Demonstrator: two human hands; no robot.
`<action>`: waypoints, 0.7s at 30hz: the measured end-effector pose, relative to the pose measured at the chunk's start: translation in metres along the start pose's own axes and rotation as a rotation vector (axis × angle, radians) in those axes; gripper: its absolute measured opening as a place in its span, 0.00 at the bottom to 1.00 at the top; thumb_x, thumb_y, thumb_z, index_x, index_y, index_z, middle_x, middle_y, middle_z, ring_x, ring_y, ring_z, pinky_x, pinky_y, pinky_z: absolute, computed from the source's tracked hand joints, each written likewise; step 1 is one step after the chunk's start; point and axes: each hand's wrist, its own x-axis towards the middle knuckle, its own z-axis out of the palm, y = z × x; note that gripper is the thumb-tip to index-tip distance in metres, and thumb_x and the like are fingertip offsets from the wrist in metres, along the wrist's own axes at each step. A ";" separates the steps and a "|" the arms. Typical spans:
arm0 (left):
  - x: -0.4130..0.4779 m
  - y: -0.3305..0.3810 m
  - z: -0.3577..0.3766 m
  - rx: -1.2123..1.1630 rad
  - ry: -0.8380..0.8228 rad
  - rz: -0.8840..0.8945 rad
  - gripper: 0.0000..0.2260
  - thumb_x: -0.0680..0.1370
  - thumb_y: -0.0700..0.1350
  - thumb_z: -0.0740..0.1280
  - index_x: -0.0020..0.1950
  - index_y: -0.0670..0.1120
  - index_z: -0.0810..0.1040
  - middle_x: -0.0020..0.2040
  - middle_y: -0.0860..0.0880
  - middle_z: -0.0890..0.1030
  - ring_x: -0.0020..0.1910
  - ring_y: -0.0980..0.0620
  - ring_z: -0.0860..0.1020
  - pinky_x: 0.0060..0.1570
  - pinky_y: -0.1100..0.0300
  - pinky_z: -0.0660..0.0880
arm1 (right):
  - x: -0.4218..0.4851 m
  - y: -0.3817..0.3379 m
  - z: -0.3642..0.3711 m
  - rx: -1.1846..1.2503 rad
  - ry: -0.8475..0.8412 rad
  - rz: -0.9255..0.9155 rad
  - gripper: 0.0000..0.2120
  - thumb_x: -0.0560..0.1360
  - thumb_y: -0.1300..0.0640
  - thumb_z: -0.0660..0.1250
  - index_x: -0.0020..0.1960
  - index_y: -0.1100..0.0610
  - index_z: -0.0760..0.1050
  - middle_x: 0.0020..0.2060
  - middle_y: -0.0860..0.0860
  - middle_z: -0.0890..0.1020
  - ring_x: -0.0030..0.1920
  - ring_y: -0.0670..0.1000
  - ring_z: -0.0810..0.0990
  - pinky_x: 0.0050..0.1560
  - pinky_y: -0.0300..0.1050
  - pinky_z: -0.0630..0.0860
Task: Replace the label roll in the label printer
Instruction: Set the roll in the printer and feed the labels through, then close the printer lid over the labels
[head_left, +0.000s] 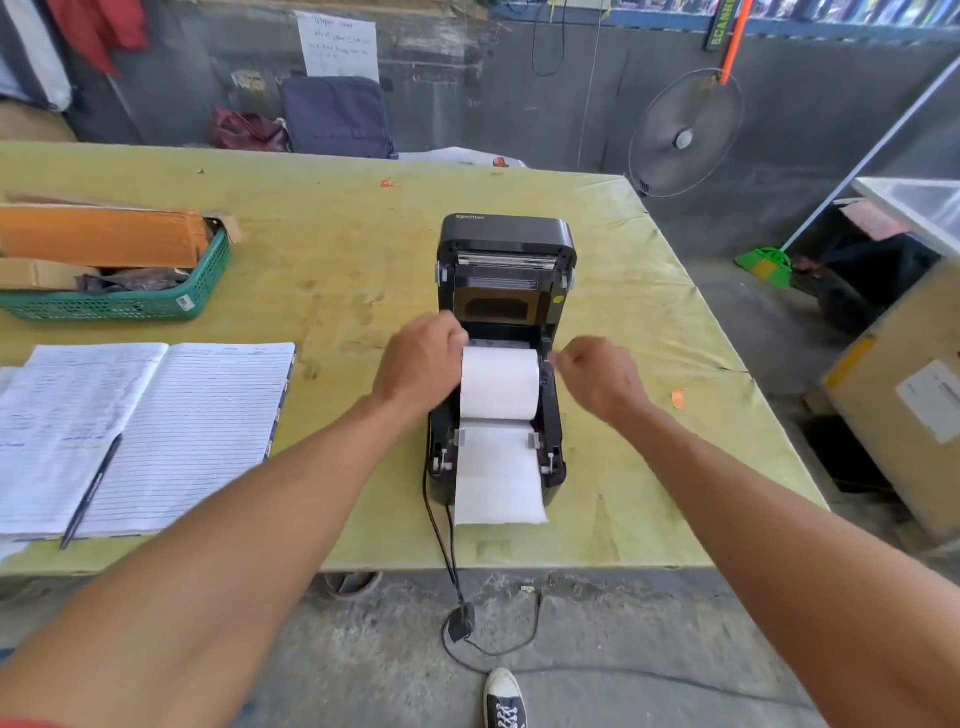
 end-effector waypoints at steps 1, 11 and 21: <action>0.016 0.003 -0.005 -0.009 0.073 -0.091 0.10 0.80 0.39 0.58 0.39 0.43 0.72 0.39 0.45 0.78 0.37 0.47 0.75 0.33 0.57 0.70 | 0.011 -0.005 -0.008 0.064 0.059 0.042 0.18 0.81 0.49 0.62 0.42 0.62 0.78 0.38 0.56 0.83 0.38 0.56 0.80 0.41 0.48 0.78; 0.116 0.032 -0.027 -0.724 -0.082 -0.891 0.31 0.79 0.67 0.51 0.72 0.46 0.67 0.70 0.46 0.71 0.65 0.40 0.70 0.60 0.45 0.69 | 0.087 -0.058 -0.058 0.711 -0.132 0.511 0.34 0.81 0.36 0.49 0.78 0.57 0.57 0.74 0.59 0.65 0.69 0.63 0.67 0.70 0.65 0.64; 0.118 0.028 -0.025 -0.758 -0.113 -0.921 0.29 0.80 0.64 0.53 0.75 0.47 0.63 0.71 0.41 0.70 0.67 0.39 0.70 0.65 0.42 0.69 | 0.084 -0.070 -0.053 0.665 -0.240 0.469 0.34 0.82 0.35 0.45 0.81 0.53 0.50 0.80 0.58 0.57 0.76 0.67 0.60 0.70 0.68 0.63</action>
